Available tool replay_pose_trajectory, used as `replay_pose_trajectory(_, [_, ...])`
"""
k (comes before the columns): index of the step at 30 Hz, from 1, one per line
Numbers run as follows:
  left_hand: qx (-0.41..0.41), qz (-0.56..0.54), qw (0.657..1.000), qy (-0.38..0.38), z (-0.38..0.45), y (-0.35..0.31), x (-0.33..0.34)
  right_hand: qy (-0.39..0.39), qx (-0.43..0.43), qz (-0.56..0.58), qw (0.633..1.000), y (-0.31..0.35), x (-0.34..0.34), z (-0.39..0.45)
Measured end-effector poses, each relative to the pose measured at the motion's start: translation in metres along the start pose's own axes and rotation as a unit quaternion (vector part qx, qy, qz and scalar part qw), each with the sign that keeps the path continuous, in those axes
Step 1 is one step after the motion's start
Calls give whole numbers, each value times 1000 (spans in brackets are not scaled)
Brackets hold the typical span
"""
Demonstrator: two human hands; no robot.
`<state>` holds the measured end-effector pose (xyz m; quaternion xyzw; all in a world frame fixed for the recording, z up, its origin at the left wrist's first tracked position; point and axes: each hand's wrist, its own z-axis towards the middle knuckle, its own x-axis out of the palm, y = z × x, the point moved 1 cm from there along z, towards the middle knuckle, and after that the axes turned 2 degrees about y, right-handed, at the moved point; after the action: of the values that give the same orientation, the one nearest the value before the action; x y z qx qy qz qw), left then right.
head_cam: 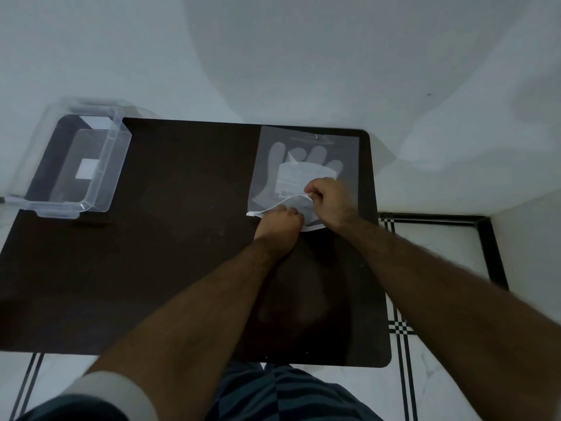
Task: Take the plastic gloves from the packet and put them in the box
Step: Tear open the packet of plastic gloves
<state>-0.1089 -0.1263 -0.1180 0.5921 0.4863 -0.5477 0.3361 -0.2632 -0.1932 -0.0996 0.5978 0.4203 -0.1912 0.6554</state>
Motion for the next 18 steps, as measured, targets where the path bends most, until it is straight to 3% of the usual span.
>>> replay_pose_trajectory(11, [67,55,996,-7,21,7,5,-4,-11,-3,1000,-3,3,6])
replay_pose_trajectory(18, [69,-32,996,-37,24,20,0,10,-24,-17,1000,-6,0,9])
